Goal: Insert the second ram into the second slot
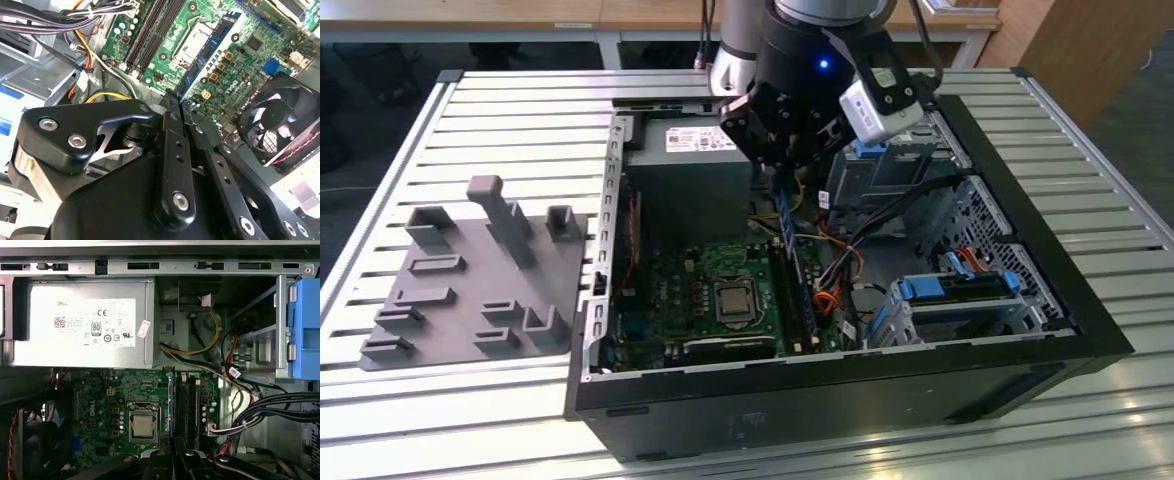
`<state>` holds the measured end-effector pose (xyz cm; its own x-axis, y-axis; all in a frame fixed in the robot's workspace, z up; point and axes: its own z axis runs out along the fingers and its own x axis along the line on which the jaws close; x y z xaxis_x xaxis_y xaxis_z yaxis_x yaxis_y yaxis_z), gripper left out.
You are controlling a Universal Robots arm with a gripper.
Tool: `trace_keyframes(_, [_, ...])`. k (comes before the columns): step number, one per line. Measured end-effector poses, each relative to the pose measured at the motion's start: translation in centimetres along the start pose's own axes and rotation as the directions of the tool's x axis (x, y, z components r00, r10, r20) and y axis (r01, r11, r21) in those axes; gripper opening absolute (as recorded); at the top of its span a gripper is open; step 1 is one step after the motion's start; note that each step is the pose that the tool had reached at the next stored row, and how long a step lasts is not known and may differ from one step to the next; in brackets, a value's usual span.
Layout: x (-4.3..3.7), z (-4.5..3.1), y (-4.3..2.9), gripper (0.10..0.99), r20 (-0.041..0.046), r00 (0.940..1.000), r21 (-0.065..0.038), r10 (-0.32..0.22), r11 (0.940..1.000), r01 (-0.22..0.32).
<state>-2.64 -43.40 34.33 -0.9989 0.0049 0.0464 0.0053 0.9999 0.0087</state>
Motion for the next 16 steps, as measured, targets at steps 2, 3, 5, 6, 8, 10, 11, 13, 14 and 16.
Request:
trace_keyframes(2, [0.00,0.12,-0.18,0.137,0.0000,1.0000,0.000,0.002,1.0000,-0.002])
trace_keyframes(3, [-0.01,0.18,-0.29,0.137,0.0000,1.0000,0.000,0.003,1.0000,-0.003])
trace_keyframes(5, [-0.02,0.32,-0.54,0.137,0.0001,1.0000,0.000,0.004,1.0000,-0.004])
trace_keyframes(6, [-0.02,0.40,-0.65,0.137,0.0000,1.0000,-0.001,0.004,1.0000,-0.004])
trace_keyframes(8, [-0.03,0.59,-0.78,0.137,0.0002,1.0000,-0.003,0.003,1.0000,-0.003])
trace_keyframes(10, [-0.06,0.81,-0.87,0.137,0.0001,1.0000,-0.004,0.001,1.0000,-0.001])
trace_keyframes(11, [-0.07,0.90,-0.96,0.137,-0.0001,1.0000,-0.005,0.000,1.0000,0.000])
trace_keyframes(13, [-0.08,1.12,-1.34,0.137,0.0000,1.0000,-0.009,0.000,1.0000,0.000])
trace_keyframes(14, [-0.09,1.26,-1.52,0.137,0.0000,1.0000,-0.011,0.000,0.9999,0.000])
trace_keyframes(16, [-0.12,1.61,-1.75,0.137,0.0001,1.0000,-0.014,-0.001,0.9999,0.001])
